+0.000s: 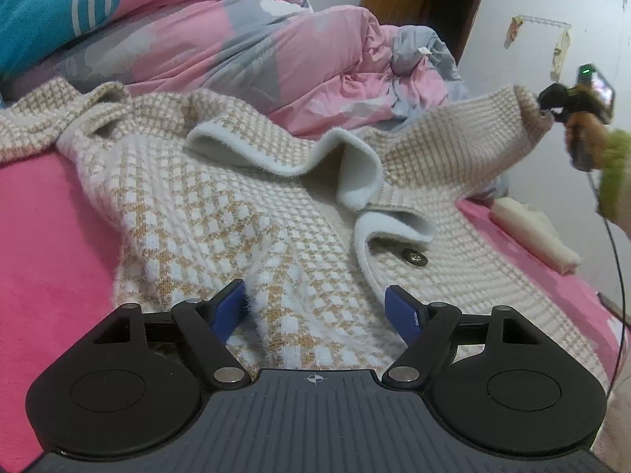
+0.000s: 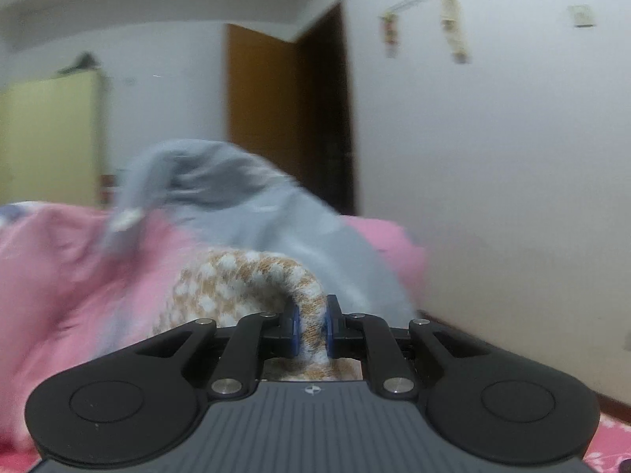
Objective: Fold clothes
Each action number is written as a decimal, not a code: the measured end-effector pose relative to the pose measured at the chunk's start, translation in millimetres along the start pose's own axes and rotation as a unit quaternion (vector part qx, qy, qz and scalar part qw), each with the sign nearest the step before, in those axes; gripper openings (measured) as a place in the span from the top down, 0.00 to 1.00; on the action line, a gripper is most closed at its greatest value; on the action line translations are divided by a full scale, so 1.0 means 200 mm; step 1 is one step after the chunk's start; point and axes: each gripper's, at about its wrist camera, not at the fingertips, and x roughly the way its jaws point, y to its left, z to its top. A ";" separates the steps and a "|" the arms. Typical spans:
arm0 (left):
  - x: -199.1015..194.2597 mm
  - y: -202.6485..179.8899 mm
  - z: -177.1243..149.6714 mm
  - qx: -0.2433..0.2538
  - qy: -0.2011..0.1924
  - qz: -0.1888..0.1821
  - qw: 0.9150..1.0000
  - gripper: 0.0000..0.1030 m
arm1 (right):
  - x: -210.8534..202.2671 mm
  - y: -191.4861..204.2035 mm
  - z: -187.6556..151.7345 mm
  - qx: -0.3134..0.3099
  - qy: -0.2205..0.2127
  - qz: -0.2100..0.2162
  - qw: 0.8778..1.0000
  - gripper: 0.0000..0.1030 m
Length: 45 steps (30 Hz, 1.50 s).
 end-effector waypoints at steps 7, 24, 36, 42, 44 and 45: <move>0.00 0.01 0.00 -0.004 0.001 -0.004 1.000 0.24 | 0.38 0.24 -0.43 -0.064 0.060 -0.023 0.996 0.86; -0.01 0.04 0.00 -0.026 -0.008 -0.015 1.000 0.24 | -0.57 -0.21 -0.30 0.025 0.158 0.144 0.977 0.44; -0.03 0.10 0.00 -0.064 -0.018 -0.040 0.997 0.25 | -1.73 0.52 -1.12 -0.241 0.270 0.456 0.813 0.34; -0.03 0.11 0.00 -0.070 -0.021 -0.046 0.996 0.25 | -1.95 0.72 -1.41 -0.407 0.202 0.419 0.786 0.43; -0.03 0.11 0.00 -0.070 -0.022 -0.046 0.996 0.25 | -1.90 0.69 -1.39 -0.378 0.230 0.420 0.792 0.82; -0.03 0.11 0.00 -0.070 -0.022 -0.046 0.996 0.25 | -1.87 0.68 -1.35 -0.355 0.240 0.415 0.803 0.88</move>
